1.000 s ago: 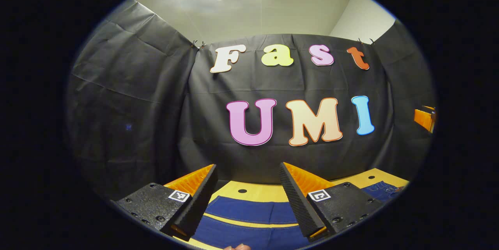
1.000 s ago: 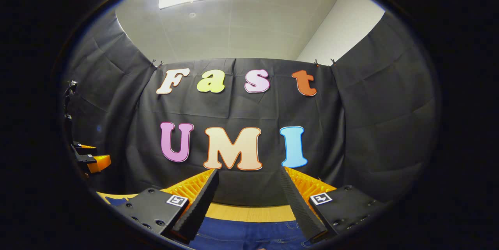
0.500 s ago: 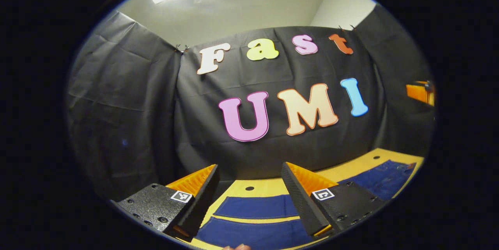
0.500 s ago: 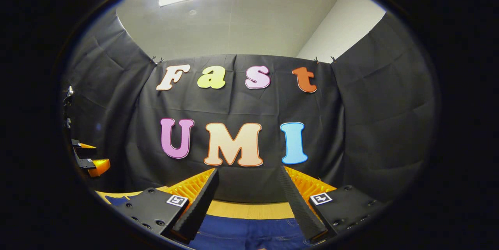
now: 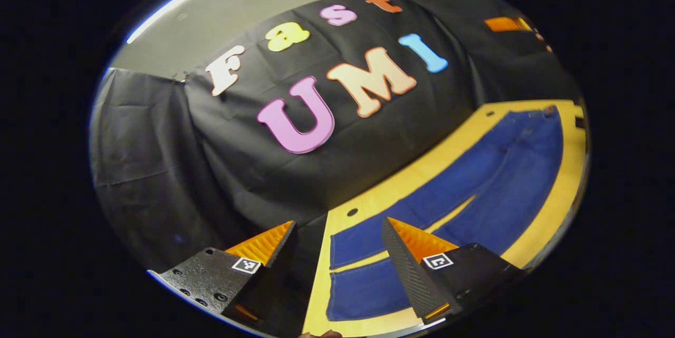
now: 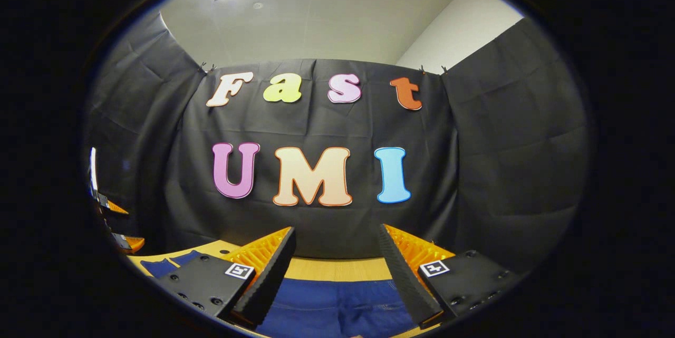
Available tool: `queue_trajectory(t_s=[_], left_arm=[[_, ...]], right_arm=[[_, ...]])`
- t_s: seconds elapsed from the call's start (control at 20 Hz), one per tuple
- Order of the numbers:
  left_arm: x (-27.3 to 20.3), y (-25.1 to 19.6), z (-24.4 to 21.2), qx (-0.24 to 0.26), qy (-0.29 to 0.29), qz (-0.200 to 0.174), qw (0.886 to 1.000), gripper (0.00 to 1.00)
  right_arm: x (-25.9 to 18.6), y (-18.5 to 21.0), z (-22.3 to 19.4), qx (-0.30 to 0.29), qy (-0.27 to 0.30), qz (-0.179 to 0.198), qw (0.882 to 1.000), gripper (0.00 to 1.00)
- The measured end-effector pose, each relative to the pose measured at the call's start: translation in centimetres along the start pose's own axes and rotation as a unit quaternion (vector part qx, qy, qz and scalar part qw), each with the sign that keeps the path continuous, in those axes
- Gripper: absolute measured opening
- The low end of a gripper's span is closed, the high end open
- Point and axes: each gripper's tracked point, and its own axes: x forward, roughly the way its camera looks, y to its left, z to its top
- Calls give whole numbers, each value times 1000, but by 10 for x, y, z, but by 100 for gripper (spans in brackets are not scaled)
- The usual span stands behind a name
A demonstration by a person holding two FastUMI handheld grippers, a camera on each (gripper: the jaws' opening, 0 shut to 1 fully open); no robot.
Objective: Grasp the waist and the cuffs of the jeans and fold them to make the two legs overlap; first hold the waist and fold one-third of the jeans toward the cuffs, then hold the cuffs and fold the remaining one-third in the same direction to finish folding.
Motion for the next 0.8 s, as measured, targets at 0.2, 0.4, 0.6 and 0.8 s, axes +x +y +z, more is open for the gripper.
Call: queue_trajectory(t_s=[0.2,0.4,0.6,0.8], left_arm=[[-8,-33,-53,124,30,-79,989,95],[-14,-73,-105,210,62,-174,960,95],[-23,-100,-150,286,101,-235,923,95],[-30,-116,-180,335,127,-281,890,95]], right_arm=[[-9,3,-15,-14,20,-5,1000,98],[-17,-5,-15,-22,24,-13,999,98],[-25,-16,-29,-32,40,-20,998,98],[-32,-29,-39,-35,54,-31,997,99]])
